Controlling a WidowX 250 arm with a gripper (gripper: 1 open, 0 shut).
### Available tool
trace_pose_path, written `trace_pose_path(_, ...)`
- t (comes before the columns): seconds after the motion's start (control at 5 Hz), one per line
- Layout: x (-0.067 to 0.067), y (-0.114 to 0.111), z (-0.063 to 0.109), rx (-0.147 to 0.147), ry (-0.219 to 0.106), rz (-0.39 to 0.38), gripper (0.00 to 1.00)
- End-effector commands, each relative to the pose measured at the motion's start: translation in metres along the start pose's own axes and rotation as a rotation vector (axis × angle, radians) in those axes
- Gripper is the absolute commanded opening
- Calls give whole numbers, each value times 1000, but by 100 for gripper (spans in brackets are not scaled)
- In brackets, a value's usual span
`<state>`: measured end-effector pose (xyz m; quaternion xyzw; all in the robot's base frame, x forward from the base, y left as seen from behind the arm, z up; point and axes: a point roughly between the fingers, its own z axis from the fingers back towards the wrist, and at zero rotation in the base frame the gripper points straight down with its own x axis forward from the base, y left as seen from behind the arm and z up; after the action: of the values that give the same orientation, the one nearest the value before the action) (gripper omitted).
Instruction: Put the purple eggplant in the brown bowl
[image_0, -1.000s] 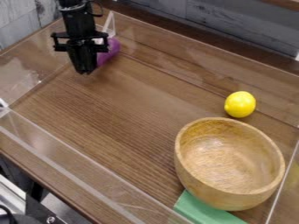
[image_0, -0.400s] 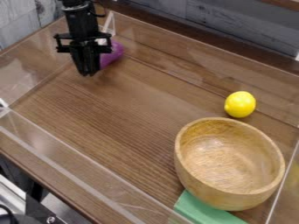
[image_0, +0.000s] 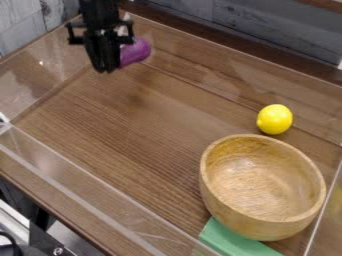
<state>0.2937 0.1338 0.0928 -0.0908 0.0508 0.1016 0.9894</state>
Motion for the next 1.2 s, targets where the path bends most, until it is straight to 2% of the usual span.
trace_pose_path(0.0,-16,-29,22,14,-57,-73,0)
trace_pose_path(0.4,-46,-76,14,3,-24,-173,0)
trace_pose_path(0.6,-66,-95,8,0,0,-223,0)
trace_pose_path(1.0,-99,-141,-14,-1,47,-328,0)
